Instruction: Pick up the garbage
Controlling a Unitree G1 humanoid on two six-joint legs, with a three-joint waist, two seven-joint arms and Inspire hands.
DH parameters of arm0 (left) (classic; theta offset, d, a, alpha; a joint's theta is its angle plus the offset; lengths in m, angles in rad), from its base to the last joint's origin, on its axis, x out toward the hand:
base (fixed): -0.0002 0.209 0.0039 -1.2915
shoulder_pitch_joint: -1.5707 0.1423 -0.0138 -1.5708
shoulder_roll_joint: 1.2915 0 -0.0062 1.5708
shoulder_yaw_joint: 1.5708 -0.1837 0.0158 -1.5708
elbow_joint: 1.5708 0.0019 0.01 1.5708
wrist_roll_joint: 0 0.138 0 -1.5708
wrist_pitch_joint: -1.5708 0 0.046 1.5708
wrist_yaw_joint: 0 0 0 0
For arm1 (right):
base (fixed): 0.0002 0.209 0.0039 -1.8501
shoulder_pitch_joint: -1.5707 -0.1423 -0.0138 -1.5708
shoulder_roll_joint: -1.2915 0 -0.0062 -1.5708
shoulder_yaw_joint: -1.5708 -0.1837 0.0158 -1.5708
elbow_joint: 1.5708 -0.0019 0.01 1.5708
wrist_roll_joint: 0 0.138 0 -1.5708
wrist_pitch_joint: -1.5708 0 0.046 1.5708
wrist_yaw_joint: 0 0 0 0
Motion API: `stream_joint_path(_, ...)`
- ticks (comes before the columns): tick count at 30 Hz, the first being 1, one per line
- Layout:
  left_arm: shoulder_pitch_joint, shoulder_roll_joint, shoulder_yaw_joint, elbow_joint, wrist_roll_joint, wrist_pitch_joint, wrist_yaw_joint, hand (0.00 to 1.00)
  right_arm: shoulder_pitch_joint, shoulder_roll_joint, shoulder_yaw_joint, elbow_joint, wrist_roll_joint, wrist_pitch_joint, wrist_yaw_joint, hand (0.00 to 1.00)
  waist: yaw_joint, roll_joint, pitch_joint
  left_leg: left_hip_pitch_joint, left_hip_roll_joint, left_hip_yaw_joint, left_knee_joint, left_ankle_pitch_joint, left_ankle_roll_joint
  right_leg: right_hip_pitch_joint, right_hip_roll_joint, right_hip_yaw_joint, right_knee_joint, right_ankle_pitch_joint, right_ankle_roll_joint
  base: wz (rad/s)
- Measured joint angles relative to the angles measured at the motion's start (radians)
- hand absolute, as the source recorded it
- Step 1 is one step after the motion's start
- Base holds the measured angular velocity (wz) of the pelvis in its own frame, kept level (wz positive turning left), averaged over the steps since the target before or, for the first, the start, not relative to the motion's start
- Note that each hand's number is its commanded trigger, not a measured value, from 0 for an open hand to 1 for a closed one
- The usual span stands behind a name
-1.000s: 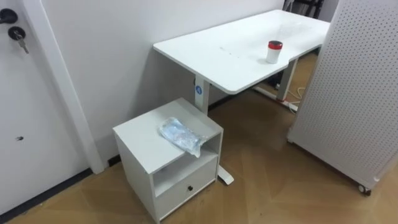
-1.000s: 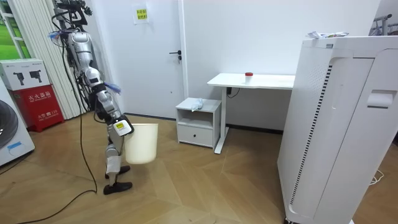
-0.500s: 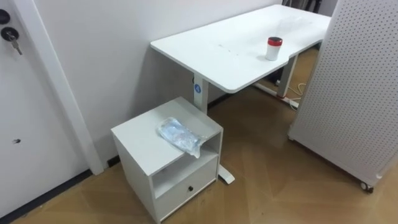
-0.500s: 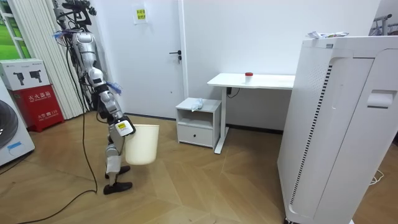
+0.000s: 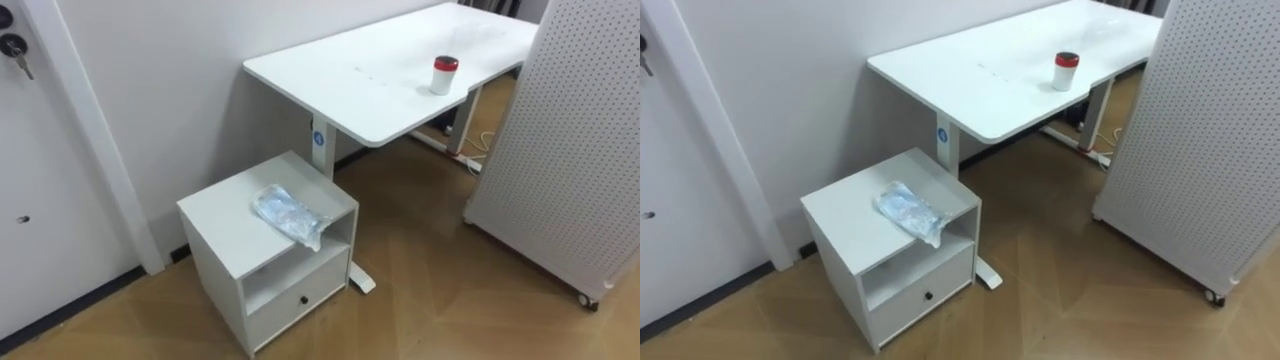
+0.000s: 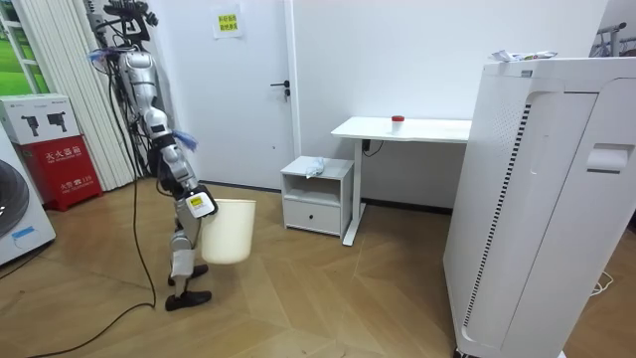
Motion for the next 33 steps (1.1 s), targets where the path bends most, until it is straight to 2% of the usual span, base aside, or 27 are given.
stream_joint_path(1, 0.000, 0.001, 0.002, -0.001, -0.001, 0.002, 0.001, 0.00, -0.001, 0.001, 0.002, -0.001, 0.001, 0.002, 0.002, 1.00, 0.002, 0.000, -0.0021, -0.014, 0.011, 0.003, 0.038, -0.015, -0.011, -0.012, 0.006, -0.001, 0.031, -0.019, -0.010, -0.07)
stream_joint_path(4, 0.006, 0.001, 0.000, -0.001, -0.001, 0.009, -0.001, 0.00, -0.001, 0.002, 0.008, 0.001, 0.025, 0.004, 0.001, 1.00, -0.003, -0.014, -0.0025, -0.067, 0.029, 0.020, 0.174, -0.012, -0.023, -0.023, 0.004, 0.004, 0.082, -0.060, -0.037, 0.02)
stream_joint_path(5, 0.006, 0.002, 0.000, 0.000, 0.000, 0.012, 0.000, 0.00, 0.000, 0.002, 0.008, 0.002, 0.029, 0.004, 0.000, 1.00, -0.003, -0.014, -0.0024, -0.091, 0.039, 0.021, 0.226, 0.000, -0.037, -0.019, 0.008, 0.006, 0.082, -0.061, -0.039, 0.08)
stream_joint_path(6, 0.011, 0.001, 0.000, 0.004, 0.000, 0.013, 0.001, 0.00, 0.001, 0.000, 0.007, 0.003, 0.032, 0.006, -0.003, 1.00, -0.004, -0.025, 0.0068, -0.163, 0.046, 0.016, 0.348, 0.046, -0.041, 0.001, 0.012, 0.020, 0.083, -0.066, -0.050, 0.05)
stream_joint_path(8, 0.021, -0.006, -0.004, 0.001, -0.002, 0.013, 0.000, 0.00, 0.014, -0.010, 0.005, -0.005, 0.040, 0.007, -0.015, 1.00, -0.006, -0.020, 0.0000, -0.234, 0.011, -0.001, 0.309, 0.039, -0.026, 0.011, 0.010, 0.045, 0.085, -0.083, -0.063, 0.10)
stream_joint_path(9, 0.023, -0.006, -0.018, 0.001, -0.010, 0.012, 0.000, 0.00, 0.017, -0.018, -0.001, -0.004, 0.053, 0.013, -0.021, 1.00, -0.004, -0.013, 0.0027, -0.283, -0.016, -0.007, 0.199, 0.055, -0.038, 0.004, 0.009, 0.060, 0.095, -0.096, -0.067, -0.04)
stream_joint_path(10, 0.038, -0.005, -0.024, 0.001, -0.012, 0.012, 0.002, 0.00, 0.017, -0.024, -0.002, -0.005, 0.063, 0.021, -0.024, 1.00, 0.002, -0.011, 0.0005, -0.319, -0.029, -0.009, 0.070, 0.106, -0.047, 0.004, 0.005, 0.075, 0.103, -0.110, -0.063, -0.22)
stream_joint_path(11, 0.048, -0.005, -0.025, 0.001, -0.013, 0.011, 0.002, 0.00, 0.016, -0.025, -0.001, -0.007, 0.063, 0.023, -0.026, 1.00, 0.008, -0.010, 0.0002, -0.331, -0.032, -0.007, 0.022, 0.156, -0.043, 0.009, 0.002, 0.085, 0.104, -0.117, -0.062, -0.64)
stream_joint_path(12, 0.067, -0.006, -0.024, 0.001, -0.012, 0.011, 0.003, 0.00, 0.026, -0.027, 0.005, -0.014, 0.063, 0.022, -0.028, 1.00, 0.028, -0.008, -0.0001, -0.332, -0.030, -0.007, -0.051, 0.235, -0.040, 0.021, -0.009, 0.101, 0.102, -0.127, -0.056, -0.64)
stream_joint_path(13, 0.074, -0.006, -0.024, 0.000, -0.012, 0.009, 0.003, 0.00, 0.039, -0.029, 0.020, -0.028, 0.062, 0.020, -0.028, 1.00, 0.021, -0.010, -0.0019, -0.328, -0.034, -0.003, -0.072, 0.293, -0.031, 0.035, -0.015, 0.109, 0.093, -0.137, -0.039, -0.50)
stream_joint_path(15, 0.074, -0.005, -0.024, -0.005, -0.012, -0.014, 0.006, 0.00, 0.052, -0.029, 0.021, -0.037, 0.063, 0.020, -0.035, 1.00, 0.002, -0.013, -0.0140, -0.330, -0.048, 0.010, -0.060, 0.321, 0.009, 0.040, -0.027, 0.107, 0.078, -0.148, -0.020, -0.10)
stream_joint_path(16, 0.066, -0.005, -0.021, -0.004, -0.011, -0.030, 0.008, 0.00, 0.053, -0.029, 0.019, -0.042, 0.063, 0.017, -0.040, 1.00, 0.000, -0.023, -0.0115, -0.332, -0.048, 0.033, -0.028, 0.311, 0.028, 0.051, -0.036, 0.106, 0.066, -0.152, -0.014, -0.19)
stream_joint_path(17, 0.065, -0.005, -0.019, -0.003, -0.011, -0.039, 0.011, 0.00, 0.053, -0.029, 0.019, -0.044, 0.062, 0.013, -0.042, 1.00, -0.003, -0.026, -0.0099, -0.335, -0.047, 0.044, -0.006, 0.300, 0.030, 0.060, -0.040, 0.106, 0.053, -0.150, -0.011, -0.24)
stream_joint_path(18, 0.053, -0.006, -0.019, -0.001, -0.011, -0.062, 0.015, 0.00, 0.052, -0.030, 0.020, -0.054, 0.058, 0.003, -0.049, 1.00, -0.010, -0.023, -0.0003, -0.375, -0.035, 0.052, 0.104, 0.268, 0.033, 0.089, -0.047, 0.122, 0.029, -0.146, -0.009, -0.32)
stream_joint_path(19, 0.050, -0.008, -0.018, 0.000, -0.012, -0.076, 0.018, 0.00, 0.054, -0.032, 0.022, -0.055, 0.055, 0.001, -0.058, 1.00, 0.003, -0.019, 0.0142, -0.432, -0.024, 0.079, 0.216, 0.245, 0.028, 0.118, -0.048, 0.174, 0.022, -0.148, -0.013, -0.40)
stream_joint_path(20, 0.055, -0.012, -0.018, -0.003, -0.012, -0.078, 0.017, 0.00, 0.060, -0.039, 0.027, -0.058, 0.056, 0.005, -0.061, 1.00, 0.011, -0.024, -0.0030, -0.434, -0.026, 0.080, 0.184, 0.240, 0.023, 0.122, -0.050, 0.194, 0.023, -0.149, -0.014, -0.48)
stream_joint_path(21, 0.049, -0.016, -0.019, -0.010, -0.013, -0.081, 0.017, 0.00, 0.077, -0.048, 0.029, -0.070, 0.056, 0.018, -0.070, 1.00, 0.013, -0.016, -0.0089, -0.430, -0.030, 0.076, 0.104, 0.244, 0.017, 0.135, -0.060, 0.195, 0.028, -0.177, -0.009, -0.36)
stream_joint_path(22, 0.044, -0.011, -0.012, -0.004, -0.013, -0.083, 0.019, 0.00, 0.082, -0.044, 0.026, -0.067, 0.056, 0.028, -0.082, 1.00, 0.020, -0.028, -0.0082, -0.437, -0.046, 0.081, 0.147, 0.214, 0.039, 0.154, -0.086, 0.185, 0.045, -0.225, 0.007, -0.21)
stream_joint_path(23, 0.043, -0.011, -0.007, -0.005, -0.013, -0.084, 0.021, 0.00, 0.086, -0.042, 0.026, -0.068, 0.055, 0.033, -0.085, 1.00, 0.021, -0.040, -0.0148, -0.435, -0.056, 0.090, 0.169, 0.190, 0.046, 0.155, -0.102, 0.179, 0.069, -0.237, 0.017, -0.16)
stream_joint_path(25, 0.023, -0.012, -0.008, -0.007, -0.038, -0.090, 0.021, 0.00, 0.087, -0.047, 0.017, -0.076, 0.041, 0.031, -0.092, 1.00, 0.028, -0.055, -0.0127, -0.404, -0.077, 0.116, 0.224, 0.113, 0.076, 0.104, -0.152, 0.139, 0.273, -0.240, 0.057, -0.10)
stream_joint_path(26, 0.018, -0.009, -0.008, -0.008, -0.054, -0.093, 0.022, 0.00, 0.085, -0.046, 0.017, -0.090, 0.041, 0.029, -0.095, 1.00, 0.028, -0.063, -0.0122, -0.387, -0.084, 0.126, 0.227, 0.098, 0.081, 0.086, -0.164, 0.137, 0.340, -0.227, 0.078, -0.12)
stream_joint_path(27, 0.010, -0.003, -0.008, -0.011, -0.075, -0.104, 0.032, 0.00, 0.081, -0.043, 0.017, -0.110, 0.041, 0.021, -0.097, 1.00, 0.028, -0.070, -0.0079, -0.353, -0.096, 0.135, 0.231, 0.068, 0.088, 0.046, -0.189, 0.138, 0.480, -0.174, 0.092, -0.06)
stream_joint_path(28, -0.007, -0.001, -0.010, -0.022, -0.086, -0.109, 0.053, 0.00, 0.077, -0.039, 0.018, -0.119, 0.041, 0.012, -0.097, 1.00, 0.023, -0.072, -0.0075, -0.322, -0.102, 0.135, 0.231, 0.047, 0.095, 0.007, -0.203, 0.133, 0.593, -0.082, 0.087, -0.08)
stream_joint_path(29, -0.015, 0.001, -0.010, -0.024, -0.089, -0.113, 0.066, 0.00, 0.074, -0.038, 0.018, -0.123, 0.041, 0.007, -0.096, 1.00, 0.025, -0.071, -0.0067, -0.305, -0.101, 0.131, 0.227, 0.035, 0.096, -0.013, -0.207, 0.130, 0.642, -0.021, 0.084, 0.00)
stream_joint_path(30, -0.030, 0.006, -0.010, -0.025, -0.088, -0.121, 0.087, 0.00, 0.065, -0.032, 0.018, -0.122, 0.041, 0.002, -0.092, 1.00, 0.027, -0.054, -0.0100, -0.273, -0.101, 0.115, 0.213, 0.016, 0.098, -0.051, -0.206, 0.116, 0.716, 0.100, 0.072, 0.03)
stream_joint_path(31, -0.054, 0.012, -0.013, -0.036, -0.090, -0.129, 0.110, 0.00, 0.059, -0.028, 0.022, -0.128, 0.042, -0.004, -0.088, 1.00, 0.027, -0.051, -0.0108, -0.250, -0.098, 0.094, 0.189, 0.005, 0.105, -0.107, -0.207, 0.097, 0.775, 0.123, 0.064, 0.05)
stream_joint_path(33, -0.074, 0.016, -0.027, -0.074, -0.090, -0.139, 0.144, 0.00, 0.042, -0.029, 0.033, -0.139, 0.059, -0.015, -0.086, 1.00, 0.022, -0.036, -0.0033, -0.216, -0.083, 0.079, 0.147, 0.011, 0.095, -0.223, -0.189, 0.066, 0.813, 0.046, 0.052, 0.09)
